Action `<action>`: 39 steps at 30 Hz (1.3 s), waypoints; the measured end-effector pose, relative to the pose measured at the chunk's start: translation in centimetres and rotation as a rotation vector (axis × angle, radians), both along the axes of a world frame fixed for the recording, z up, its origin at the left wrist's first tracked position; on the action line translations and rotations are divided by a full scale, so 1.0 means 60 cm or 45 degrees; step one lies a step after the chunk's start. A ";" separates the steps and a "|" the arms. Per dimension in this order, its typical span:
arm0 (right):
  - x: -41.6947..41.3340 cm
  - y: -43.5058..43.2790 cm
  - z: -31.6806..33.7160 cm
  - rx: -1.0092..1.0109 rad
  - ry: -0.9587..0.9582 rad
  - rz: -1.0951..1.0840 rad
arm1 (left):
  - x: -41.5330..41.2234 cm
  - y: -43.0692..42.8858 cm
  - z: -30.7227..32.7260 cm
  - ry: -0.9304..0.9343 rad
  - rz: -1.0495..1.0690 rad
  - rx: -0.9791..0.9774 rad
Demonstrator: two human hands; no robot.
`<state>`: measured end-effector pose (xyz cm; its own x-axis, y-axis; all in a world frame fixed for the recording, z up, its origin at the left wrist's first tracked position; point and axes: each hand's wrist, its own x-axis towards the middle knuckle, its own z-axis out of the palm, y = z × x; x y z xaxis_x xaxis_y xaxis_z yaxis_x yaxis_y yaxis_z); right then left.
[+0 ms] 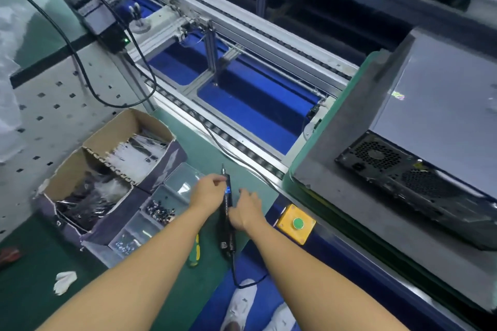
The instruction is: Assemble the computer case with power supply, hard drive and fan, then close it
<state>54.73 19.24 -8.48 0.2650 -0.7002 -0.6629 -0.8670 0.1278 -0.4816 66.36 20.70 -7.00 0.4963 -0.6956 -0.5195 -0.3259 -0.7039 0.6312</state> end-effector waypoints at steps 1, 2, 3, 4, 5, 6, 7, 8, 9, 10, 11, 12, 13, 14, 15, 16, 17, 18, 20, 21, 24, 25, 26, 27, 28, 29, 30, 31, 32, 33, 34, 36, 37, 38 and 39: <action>-0.021 -0.005 0.007 -0.053 0.001 -0.016 | -0.013 -0.007 0.004 0.115 -0.005 -0.029; -0.044 -0.010 0.015 -0.112 0.001 -0.038 | -0.029 -0.013 0.009 0.234 -0.014 -0.037; -0.069 -0.015 0.023 -0.166 0.002 -0.064 | -0.045 -0.017 0.014 0.321 -0.038 -0.032; -0.095 -0.020 0.030 -0.216 0.007 -0.093 | -0.062 -0.021 0.019 0.365 -0.081 -0.024; -0.122 -0.025 0.037 -0.252 0.019 -0.119 | -0.078 -0.025 0.021 0.381 -0.127 -0.015; -0.149 -0.028 0.043 -0.273 0.035 -0.143 | -0.095 -0.027 0.024 0.392 -0.166 -0.007; -0.174 -0.030 0.049 -0.282 0.053 -0.157 | -0.112 -0.029 0.026 0.405 -0.195 -0.002; -0.197 -0.030 0.053 -0.284 0.071 -0.159 | -0.130 -0.030 0.028 0.412 -0.216 -0.001; -0.219 -0.029 0.056 -0.281 0.090 -0.160 | -0.147 -0.029 0.029 0.410 -0.239 -0.001; -0.238 -0.026 0.058 -0.269 0.102 -0.162 | -0.162 -0.028 0.030 0.403 -0.264 -0.001; -0.255 -0.020 0.059 -0.247 0.108 -0.158 | -0.177 -0.025 0.030 0.401 -0.281 -0.001; -0.270 -0.013 0.059 -0.225 0.109 -0.143 | -0.189 -0.022 0.029 0.398 -0.293 0.004; -0.282 -0.005 0.058 -0.204 0.109 -0.116 | -0.198 -0.018 0.025 0.391 -0.300 0.014; -0.292 0.004 0.056 -0.184 0.110 -0.086 | -0.206 -0.013 0.021 0.387 -0.305 0.032; -0.299 0.012 0.053 -0.164 0.111 -0.062 | -0.212 -0.009 0.017 0.387 -0.304 0.054; -0.303 0.019 0.050 -0.141 0.115 -0.043 | -0.215 -0.005 0.013 0.379 -0.302 0.076; -0.305 0.026 0.046 -0.121 0.124 -0.021 | -0.218 0.000 0.008 0.361 -0.305 0.095; -0.306 0.033 0.041 -0.108 0.132 0.009 | -0.219 0.005 0.005 0.336 -0.316 0.107; -0.306 0.043 0.034 -0.103 0.146 0.075 | -0.220 0.015 0.003 0.282 -0.357 0.119; -0.306 0.047 0.033 -0.107 0.153 0.103 | -0.219 0.020 0.002 0.255 -0.378 0.122; -0.304 0.052 0.024 -0.192 0.213 0.255 | -0.212 0.032 -0.004 0.212 -0.424 0.148; -0.303 0.052 0.022 -0.220 0.253 0.312 | -0.210 0.035 -0.005 0.209 -0.426 0.156; -0.302 0.051 0.019 -0.244 0.289 0.357 | -0.208 0.037 -0.004 0.209 -0.421 0.162; -0.302 0.050 0.018 -0.259 0.329 0.394 | -0.207 0.039 -0.003 0.208 -0.415 0.162; -0.302 0.048 0.014 -0.283 0.359 0.431 | -0.205 0.040 -0.002 0.211 -0.405 0.156; -0.301 0.046 0.016 -0.295 0.395 0.463 | -0.204 0.040 -0.001 0.214 -0.398 0.153; -0.302 0.044 0.015 -0.313 0.417 0.488 | -0.202 0.041 -0.002 0.220 -0.392 0.149; -0.302 0.043 0.016 -0.330 0.439 0.508 | -0.201 0.040 -0.003 0.225 -0.383 0.147; -0.302 0.042 0.015 -0.353 0.448 0.526 | -0.199 0.040 -0.005 0.233 -0.371 0.137; -0.300 0.042 0.019 -0.368 0.466 0.541 | -0.196 0.039 -0.007 0.242 -0.359 0.134; -0.299 0.040 0.019 -0.381 0.475 0.546 | -0.194 0.038 -0.010 0.249 -0.344 0.132; -0.292 0.038 0.018 -0.362 0.496 0.535 | -0.190 0.036 -0.013 0.251 -0.325 0.135; -0.288 0.038 0.023 -0.336 0.512 0.519 | -0.188 0.036 -0.013 0.250 -0.321 0.138; -0.285 0.038 0.019 -0.321 0.531 0.503 | -0.186 0.035 -0.016 0.254 -0.316 0.136; -0.281 0.038 0.023 -0.282 0.551 0.480 | -0.185 0.035 -0.015 0.258 -0.314 0.140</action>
